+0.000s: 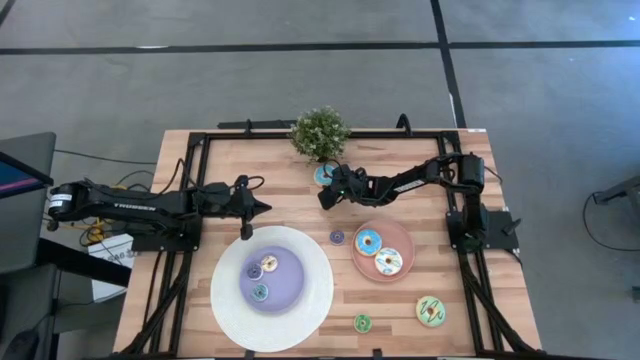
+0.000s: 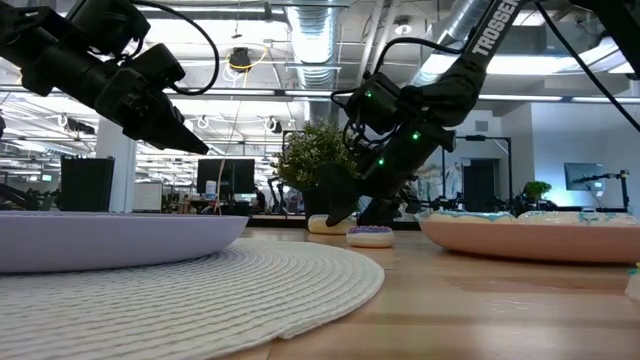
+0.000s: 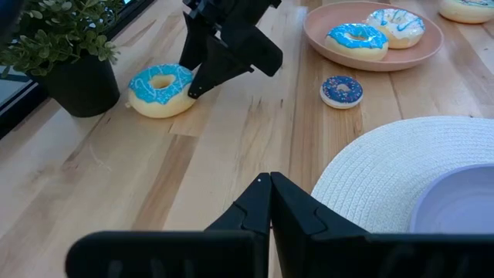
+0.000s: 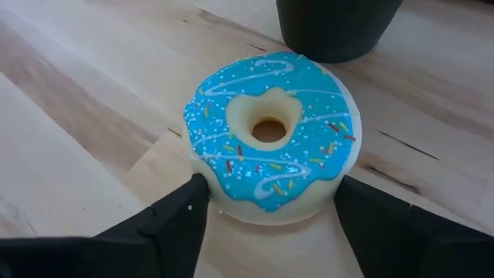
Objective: Pick & Place donuts
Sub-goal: Put the big blue donut on the pink plate
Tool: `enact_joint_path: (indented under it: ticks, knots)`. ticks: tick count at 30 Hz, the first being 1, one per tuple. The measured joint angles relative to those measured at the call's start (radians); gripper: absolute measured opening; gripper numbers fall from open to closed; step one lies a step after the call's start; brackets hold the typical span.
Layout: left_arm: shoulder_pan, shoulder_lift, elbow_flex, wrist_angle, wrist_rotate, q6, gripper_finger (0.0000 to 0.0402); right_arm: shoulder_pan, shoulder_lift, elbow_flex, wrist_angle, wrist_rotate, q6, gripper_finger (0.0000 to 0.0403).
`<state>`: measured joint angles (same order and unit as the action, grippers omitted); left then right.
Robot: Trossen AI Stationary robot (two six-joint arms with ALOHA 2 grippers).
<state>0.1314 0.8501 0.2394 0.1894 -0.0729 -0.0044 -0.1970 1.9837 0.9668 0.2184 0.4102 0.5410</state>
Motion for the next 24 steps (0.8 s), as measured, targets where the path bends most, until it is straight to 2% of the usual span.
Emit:
enact_joint_path:
  ticks: [13, 24]
  knots:
    - [0.0, 0.0, 0.0, 0.0, 0.015, 0.0, 0.0, 0.0, 0.0, 0.0, 0.0, -0.021, 0.0, 0.0197]
    - [0.0, 0.0, 0.0, 0.0, 0.015, 0.0, 0.0, 0.021, -0.036, 0.0, -0.037, -0.079, 0.001, 0.018]
